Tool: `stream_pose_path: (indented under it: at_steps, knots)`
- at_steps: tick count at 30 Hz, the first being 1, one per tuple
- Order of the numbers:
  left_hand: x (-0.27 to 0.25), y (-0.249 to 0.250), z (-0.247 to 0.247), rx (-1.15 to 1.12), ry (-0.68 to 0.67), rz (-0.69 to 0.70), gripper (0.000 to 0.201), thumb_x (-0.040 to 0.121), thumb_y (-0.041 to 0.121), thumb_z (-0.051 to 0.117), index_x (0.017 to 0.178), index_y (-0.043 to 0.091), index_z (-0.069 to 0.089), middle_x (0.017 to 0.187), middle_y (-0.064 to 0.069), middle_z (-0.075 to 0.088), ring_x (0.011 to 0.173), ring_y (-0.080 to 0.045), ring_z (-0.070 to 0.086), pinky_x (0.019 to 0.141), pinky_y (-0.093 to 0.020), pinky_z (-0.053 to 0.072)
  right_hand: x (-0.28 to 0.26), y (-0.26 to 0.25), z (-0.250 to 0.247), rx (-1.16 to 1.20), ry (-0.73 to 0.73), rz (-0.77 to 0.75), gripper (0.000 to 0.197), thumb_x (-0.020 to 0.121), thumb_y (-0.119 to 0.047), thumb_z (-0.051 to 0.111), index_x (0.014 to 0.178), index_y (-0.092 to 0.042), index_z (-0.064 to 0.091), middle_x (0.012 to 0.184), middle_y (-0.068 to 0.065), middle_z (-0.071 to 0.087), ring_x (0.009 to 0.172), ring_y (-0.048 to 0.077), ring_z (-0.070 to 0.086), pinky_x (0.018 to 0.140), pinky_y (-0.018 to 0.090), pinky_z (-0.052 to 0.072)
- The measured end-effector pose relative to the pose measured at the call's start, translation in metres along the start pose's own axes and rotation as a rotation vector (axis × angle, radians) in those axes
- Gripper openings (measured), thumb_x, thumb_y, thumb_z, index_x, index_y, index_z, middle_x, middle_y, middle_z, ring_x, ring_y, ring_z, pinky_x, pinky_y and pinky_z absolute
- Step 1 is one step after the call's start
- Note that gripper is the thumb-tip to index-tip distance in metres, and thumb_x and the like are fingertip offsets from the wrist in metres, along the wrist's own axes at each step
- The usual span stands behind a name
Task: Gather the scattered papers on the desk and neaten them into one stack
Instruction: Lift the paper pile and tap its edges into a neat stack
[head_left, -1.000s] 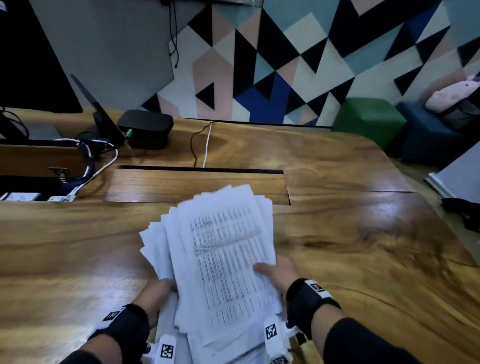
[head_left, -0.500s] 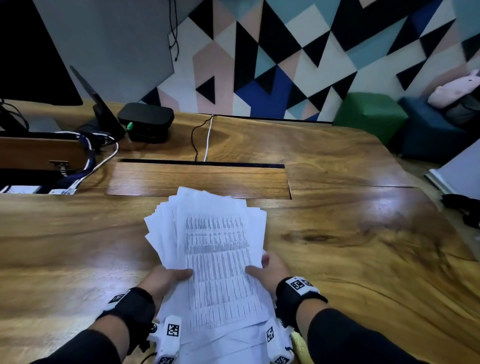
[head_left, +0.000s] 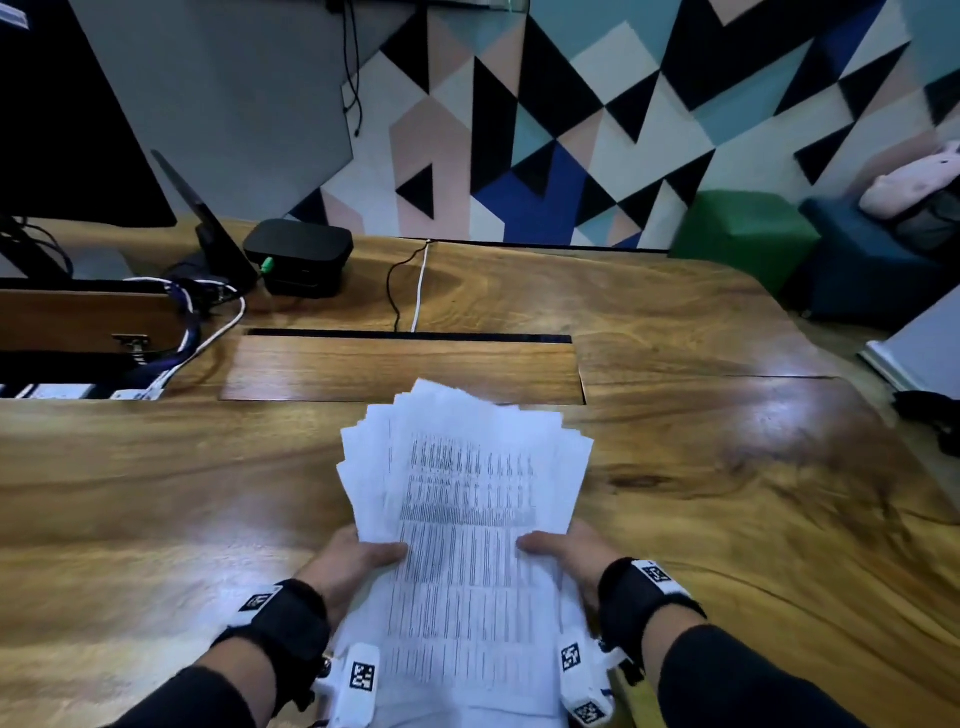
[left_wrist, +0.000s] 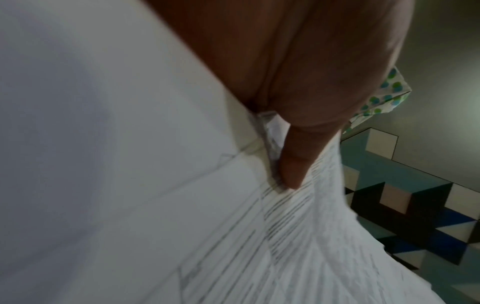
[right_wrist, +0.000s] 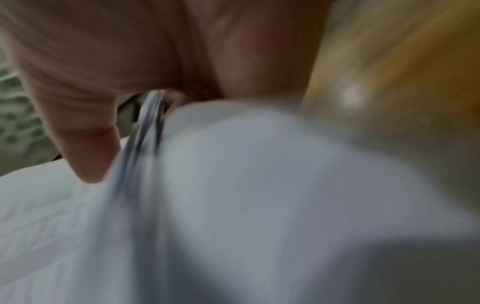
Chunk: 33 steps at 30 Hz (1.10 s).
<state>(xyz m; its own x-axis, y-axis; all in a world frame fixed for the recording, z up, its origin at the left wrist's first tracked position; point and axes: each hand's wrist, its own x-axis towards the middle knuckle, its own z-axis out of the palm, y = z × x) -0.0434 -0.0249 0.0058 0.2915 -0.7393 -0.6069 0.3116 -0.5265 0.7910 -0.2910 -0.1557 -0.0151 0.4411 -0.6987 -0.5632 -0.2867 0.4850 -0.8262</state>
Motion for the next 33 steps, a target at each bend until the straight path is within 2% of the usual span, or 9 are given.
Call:
stream_pose_path:
  at_steps: [6,9,12,15,18,24,28,30,33]
  knots:
    - [-0.009,0.038,0.017,0.002,0.084,0.290,0.014,0.087,-0.006,0.064,0.095,0.003,0.072,0.084,-0.008,0.078,0.085,-0.025,0.068,0.079,-0.035,0.056,-0.027,-0.039,-0.008,-0.026,0.179,-0.247,0.011,0.081,-0.004,0.074,0.084,-0.015,0.076,0.092,0.001,0.079,0.093,0.017,0.073,0.097,0.047,0.053]
    - [-0.025,0.079,0.032,-0.036,0.149,0.579,0.006,0.086,0.005,0.071,0.089,0.001,0.072,0.085,-0.008,0.075,0.082,-0.021,0.065,0.086,-0.042,0.052,-0.061,-0.090,0.000,-0.004,0.317,-0.590,0.022,0.087,0.000,0.067,0.089,-0.021,0.073,0.079,-0.021,0.075,0.084,-0.010,0.068,0.084,0.021,0.054]
    - [-0.041,0.104,0.046,-0.092,0.208,0.773,0.010,0.084,-0.001,0.070,0.088,0.008,0.071,0.072,0.015,0.075,0.073,-0.002,0.068,0.075,-0.022,0.055,-0.084,-0.113,0.002,0.035,0.404,-0.806,0.021,0.090,-0.004,0.065,0.106,-0.017,0.068,0.100,-0.025,0.068,0.093,-0.026,0.057,0.085,-0.003,0.039]
    - [-0.037,0.086,0.048,-0.066,0.202,0.730,0.023,0.083,-0.005,0.071,0.097,0.013,0.071,0.077,0.019,0.077,0.077,0.006,0.070,0.073,-0.012,0.056,-0.077,-0.088,-0.002,0.007,0.415,-0.743,0.019,0.087,-0.005,0.069,0.099,-0.018,0.071,0.094,-0.024,0.071,0.088,-0.023,0.060,0.088,0.003,0.045]
    - [-0.024,0.058,0.047,-0.019,0.197,0.617,0.024,0.075,-0.005,0.078,0.094,0.008,0.070,0.073,0.012,0.077,0.076,-0.003,0.072,0.078,-0.027,0.059,-0.060,-0.065,-0.003,-0.044,0.365,-0.595,0.011,0.079,-0.015,0.076,0.086,-0.023,0.076,0.081,-0.016,0.076,0.086,-0.003,0.069,0.092,0.029,0.053]
    - [-0.024,0.085,0.050,-0.049,0.197,0.745,0.014,0.083,-0.003,0.071,0.091,0.009,0.073,0.081,0.012,0.079,0.077,-0.003,0.072,0.081,-0.025,0.058,-0.062,-0.102,-0.006,0.047,0.382,-0.705,0.010,0.087,-0.012,0.071,0.096,-0.016,0.071,0.081,-0.027,0.072,0.084,-0.017,0.065,0.081,0.003,0.048]
    - [-0.028,0.063,0.042,0.014,0.064,0.666,0.032,0.076,-0.007,0.076,0.105,0.004,0.069,0.096,0.002,0.080,0.089,-0.011,0.074,0.076,-0.026,0.059,-0.049,-0.059,-0.019,-0.096,0.381,-0.555,0.009,0.079,-0.016,0.077,0.085,-0.022,0.075,0.091,-0.008,0.077,0.096,0.006,0.071,0.095,0.027,0.053]
    - [-0.024,0.047,0.042,0.074,0.050,0.612,0.037,0.076,0.000,0.079,0.111,0.008,0.069,0.105,0.000,0.078,0.099,-0.015,0.073,0.085,-0.032,0.059,-0.039,-0.037,-0.021,-0.239,0.329,-0.430,0.014,0.073,-0.026,0.075,0.080,-0.014,0.076,0.081,0.004,0.079,0.085,0.018,0.075,0.083,0.047,0.059]
    - [-0.019,0.056,0.046,0.096,0.115,0.613,0.019,0.082,0.008,0.076,0.101,0.003,0.071,0.093,0.000,0.080,0.090,-0.015,0.074,0.084,-0.032,0.056,-0.029,-0.042,-0.025,-0.183,0.325,-0.401,0.017,0.075,-0.019,0.079,0.084,-0.007,0.072,0.082,0.007,0.078,0.080,0.019,0.075,0.078,0.041,0.060]
